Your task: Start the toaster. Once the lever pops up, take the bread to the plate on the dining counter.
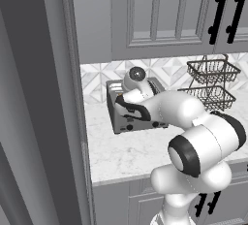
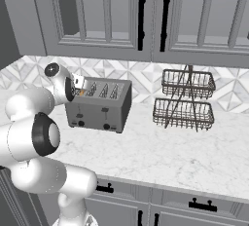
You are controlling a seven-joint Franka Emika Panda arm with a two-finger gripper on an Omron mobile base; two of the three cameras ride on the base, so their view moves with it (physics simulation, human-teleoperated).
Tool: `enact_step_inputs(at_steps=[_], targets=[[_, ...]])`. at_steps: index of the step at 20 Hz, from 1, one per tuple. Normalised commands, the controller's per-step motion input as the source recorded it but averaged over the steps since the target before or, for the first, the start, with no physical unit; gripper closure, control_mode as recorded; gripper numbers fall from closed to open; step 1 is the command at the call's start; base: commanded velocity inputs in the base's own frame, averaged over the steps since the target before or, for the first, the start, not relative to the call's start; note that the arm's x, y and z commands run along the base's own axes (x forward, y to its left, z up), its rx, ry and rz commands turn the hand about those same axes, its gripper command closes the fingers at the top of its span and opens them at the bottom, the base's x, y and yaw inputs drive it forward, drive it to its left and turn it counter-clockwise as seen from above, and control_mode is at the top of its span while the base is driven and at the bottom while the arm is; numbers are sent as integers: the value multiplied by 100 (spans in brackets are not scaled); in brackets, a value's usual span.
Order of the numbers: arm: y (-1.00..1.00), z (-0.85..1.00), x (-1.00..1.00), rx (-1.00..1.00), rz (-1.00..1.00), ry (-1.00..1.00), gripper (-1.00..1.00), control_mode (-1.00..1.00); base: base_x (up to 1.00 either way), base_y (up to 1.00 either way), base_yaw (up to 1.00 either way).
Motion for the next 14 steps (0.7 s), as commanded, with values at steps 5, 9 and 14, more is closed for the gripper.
enact_step_inputs(at_steps=[5, 9, 14], targets=[[0, 0, 0, 0, 0, 0, -100, -100, 0, 0, 0], [0, 0, 0, 0, 0, 0, -100, -100, 0, 0, 0], [0, 0, 0, 0, 0, 0, -100, -100, 0, 0, 0]])
